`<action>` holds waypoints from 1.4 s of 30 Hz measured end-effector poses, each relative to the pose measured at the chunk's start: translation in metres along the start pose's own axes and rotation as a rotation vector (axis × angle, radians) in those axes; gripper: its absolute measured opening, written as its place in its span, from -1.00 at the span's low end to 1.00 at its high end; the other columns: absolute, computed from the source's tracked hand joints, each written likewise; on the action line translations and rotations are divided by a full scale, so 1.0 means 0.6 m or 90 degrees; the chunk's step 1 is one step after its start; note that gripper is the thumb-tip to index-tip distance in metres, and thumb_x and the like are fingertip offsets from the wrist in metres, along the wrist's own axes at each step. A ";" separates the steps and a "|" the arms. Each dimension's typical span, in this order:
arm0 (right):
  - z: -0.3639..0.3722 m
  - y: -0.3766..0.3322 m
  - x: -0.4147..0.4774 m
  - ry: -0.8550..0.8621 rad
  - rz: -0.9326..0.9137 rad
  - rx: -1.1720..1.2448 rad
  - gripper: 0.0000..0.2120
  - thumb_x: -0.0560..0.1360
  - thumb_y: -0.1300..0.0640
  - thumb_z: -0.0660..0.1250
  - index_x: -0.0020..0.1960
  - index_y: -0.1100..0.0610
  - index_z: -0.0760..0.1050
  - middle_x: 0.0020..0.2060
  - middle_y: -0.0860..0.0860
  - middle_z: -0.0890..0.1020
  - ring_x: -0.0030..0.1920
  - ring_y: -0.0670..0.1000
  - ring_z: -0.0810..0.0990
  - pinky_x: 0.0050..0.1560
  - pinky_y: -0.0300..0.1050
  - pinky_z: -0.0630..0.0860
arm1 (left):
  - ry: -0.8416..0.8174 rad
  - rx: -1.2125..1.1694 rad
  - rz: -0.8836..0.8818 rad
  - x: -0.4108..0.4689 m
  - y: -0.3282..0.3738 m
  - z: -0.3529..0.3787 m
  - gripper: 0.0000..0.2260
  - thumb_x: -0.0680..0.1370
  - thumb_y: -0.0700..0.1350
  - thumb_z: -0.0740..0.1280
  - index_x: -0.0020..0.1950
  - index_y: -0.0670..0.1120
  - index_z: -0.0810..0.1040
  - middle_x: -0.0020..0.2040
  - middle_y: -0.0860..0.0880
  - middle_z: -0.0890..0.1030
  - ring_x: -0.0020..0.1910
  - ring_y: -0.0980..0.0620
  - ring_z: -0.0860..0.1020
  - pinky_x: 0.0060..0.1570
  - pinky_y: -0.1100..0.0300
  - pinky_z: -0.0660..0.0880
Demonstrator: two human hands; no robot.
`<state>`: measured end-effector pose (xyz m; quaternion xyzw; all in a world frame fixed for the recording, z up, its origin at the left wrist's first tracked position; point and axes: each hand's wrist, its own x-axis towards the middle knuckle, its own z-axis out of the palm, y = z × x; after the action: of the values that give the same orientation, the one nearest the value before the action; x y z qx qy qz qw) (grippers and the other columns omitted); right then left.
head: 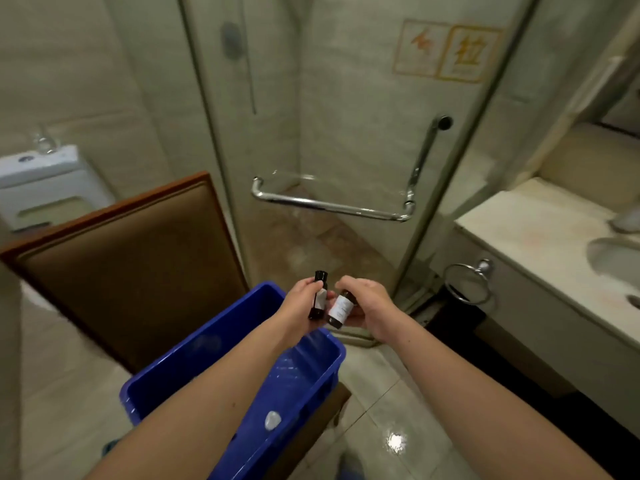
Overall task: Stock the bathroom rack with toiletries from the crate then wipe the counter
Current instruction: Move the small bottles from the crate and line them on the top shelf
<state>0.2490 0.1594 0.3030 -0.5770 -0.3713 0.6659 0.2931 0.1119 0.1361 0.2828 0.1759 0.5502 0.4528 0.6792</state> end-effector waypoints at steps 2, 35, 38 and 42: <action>-0.035 -0.011 -0.018 0.029 -0.005 0.043 -0.78 0.35 0.14 0.45 -0.06 0.17 0.51 -0.38 0.11 0.66 -0.38 0.08 0.67 -0.39 -0.10 0.58 | -0.039 0.005 -0.002 -0.002 0.005 0.036 -0.74 0.66 -0.09 0.17 0.35 -0.07 0.37 -0.06 -0.15 0.59 -0.25 -0.02 0.54 -0.16 0.05 0.52; -0.842 0.005 -0.365 0.318 -0.074 0.452 -0.81 0.64 0.15 0.19 -0.12 0.22 0.32 -0.32 0.14 0.47 -0.52 -0.01 0.40 -0.58 -0.24 0.44 | -0.389 0.242 -0.042 -0.091 -0.259 0.869 -0.78 0.64 0.06 0.16 0.02 -0.08 0.43 -0.24 -0.06 0.49 -0.47 0.05 0.45 -0.48 0.23 0.43; -0.897 0.022 -0.395 0.325 -0.079 0.450 -0.79 0.63 0.07 0.21 -0.11 0.16 0.31 -0.41 0.07 0.45 -0.60 -0.07 0.35 -0.64 -0.30 0.34 | -0.411 0.258 -0.067 -0.103 -0.287 0.921 -0.78 0.63 0.06 0.19 0.01 -0.08 0.47 -0.24 -0.06 0.49 -0.48 0.04 0.44 -0.47 0.23 0.43; -0.950 0.032 -0.429 0.334 -0.096 0.424 -0.74 0.57 -0.05 0.27 -0.12 0.12 0.32 -0.46 0.03 0.44 -0.60 -0.07 0.32 -0.65 -0.29 0.24 | -0.460 0.294 -0.082 -0.115 -0.316 0.984 -0.78 0.63 0.06 0.18 0.02 -0.08 0.47 -0.25 -0.06 0.50 -0.47 0.05 0.46 -0.46 0.22 0.45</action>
<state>0.8538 0.0269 0.3956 -0.5721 -0.0902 0.5567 0.5956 0.7280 0.1333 0.3797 0.4357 0.3742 0.1835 0.7978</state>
